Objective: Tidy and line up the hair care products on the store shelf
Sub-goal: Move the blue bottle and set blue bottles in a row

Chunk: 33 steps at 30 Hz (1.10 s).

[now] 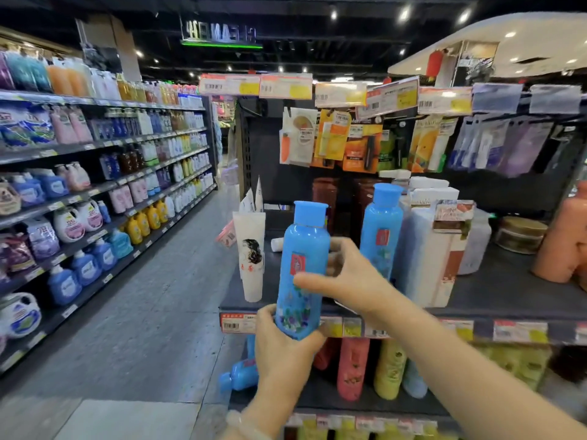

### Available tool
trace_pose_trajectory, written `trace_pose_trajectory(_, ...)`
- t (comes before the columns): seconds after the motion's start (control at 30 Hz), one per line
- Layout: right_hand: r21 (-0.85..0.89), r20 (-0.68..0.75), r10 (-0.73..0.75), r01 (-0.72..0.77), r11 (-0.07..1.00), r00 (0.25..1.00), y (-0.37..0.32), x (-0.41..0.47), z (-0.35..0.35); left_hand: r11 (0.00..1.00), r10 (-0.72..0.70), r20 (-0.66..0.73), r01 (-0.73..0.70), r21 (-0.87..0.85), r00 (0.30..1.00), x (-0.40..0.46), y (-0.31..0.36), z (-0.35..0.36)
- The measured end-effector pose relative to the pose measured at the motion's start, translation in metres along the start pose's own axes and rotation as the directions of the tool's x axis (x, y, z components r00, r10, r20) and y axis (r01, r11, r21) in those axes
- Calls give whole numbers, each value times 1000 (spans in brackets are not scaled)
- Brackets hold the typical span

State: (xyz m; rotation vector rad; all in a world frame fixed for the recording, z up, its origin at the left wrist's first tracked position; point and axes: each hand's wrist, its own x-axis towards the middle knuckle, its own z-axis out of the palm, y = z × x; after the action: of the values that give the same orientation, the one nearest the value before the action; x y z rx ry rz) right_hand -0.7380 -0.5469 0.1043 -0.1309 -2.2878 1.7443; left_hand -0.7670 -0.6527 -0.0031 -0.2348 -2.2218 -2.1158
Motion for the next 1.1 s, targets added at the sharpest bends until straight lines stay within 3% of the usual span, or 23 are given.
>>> trace_pose_trajectory(0.17,-92,-1,65,-65,994,998,43,-17,1,991,-9,-67,17,130,998,-19,-37,17)
trace_pose_trajectory(0.27,-78,54,89,-85,993,995,70,-27,-3,972,-3,8,1,234,1000,-39,-62,21)
trace_pose_trajectory(0.37,-54,103,150,-145,988,983,110,-41,0,957,-107,98,76,279,989,-65,-92,19)
trace_pose_trajectory(0.5,-104,141,256,-243,964,956,161,-54,14,933,-288,-16,284,222,958,-86,-144,23)
trace_pose_trajectory(0.6,-157,144,298,-275,948,944,191,-55,26,913,-327,83,292,284,941,-96,-167,21)
trace_pose_trajectory(0.8,-156,105,392,-375,914,914,241,-35,43,873,-479,106,461,161,871,-81,-209,17)
trace_pose_trajectory(0.93,-127,82,351,-340,932,933,250,-11,51,907,-417,146,399,138,897,-60,-214,12)
trace_pose_trajectory(1.1,-120,44,309,-302,946,950,265,21,55,957,-281,364,230,177,888,-20,-219,2)
